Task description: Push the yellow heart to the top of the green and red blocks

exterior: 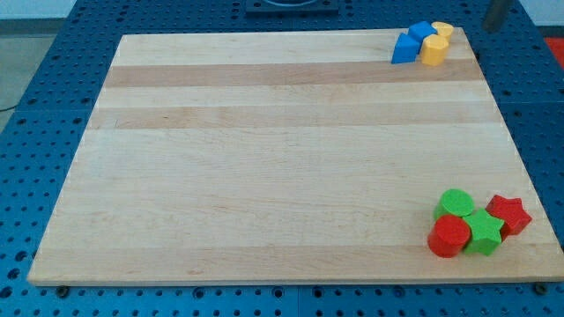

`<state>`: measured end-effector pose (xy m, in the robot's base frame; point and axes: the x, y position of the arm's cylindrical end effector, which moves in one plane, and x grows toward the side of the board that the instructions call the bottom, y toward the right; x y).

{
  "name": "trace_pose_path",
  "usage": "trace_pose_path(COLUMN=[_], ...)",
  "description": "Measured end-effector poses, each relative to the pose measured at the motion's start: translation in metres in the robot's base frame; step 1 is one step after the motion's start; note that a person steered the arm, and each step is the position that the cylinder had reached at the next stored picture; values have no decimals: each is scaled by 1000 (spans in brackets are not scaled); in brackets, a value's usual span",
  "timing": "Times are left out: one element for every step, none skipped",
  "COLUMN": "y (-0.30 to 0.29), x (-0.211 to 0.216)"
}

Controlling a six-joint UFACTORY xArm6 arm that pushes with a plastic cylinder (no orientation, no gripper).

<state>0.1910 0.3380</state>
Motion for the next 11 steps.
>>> trace_pose_path(y=[-67,-89,-89,-89,-89,-89,-90,-96,-96,-98,-99], x=[4,4,5,30,63,90,113,141,176,209,242])
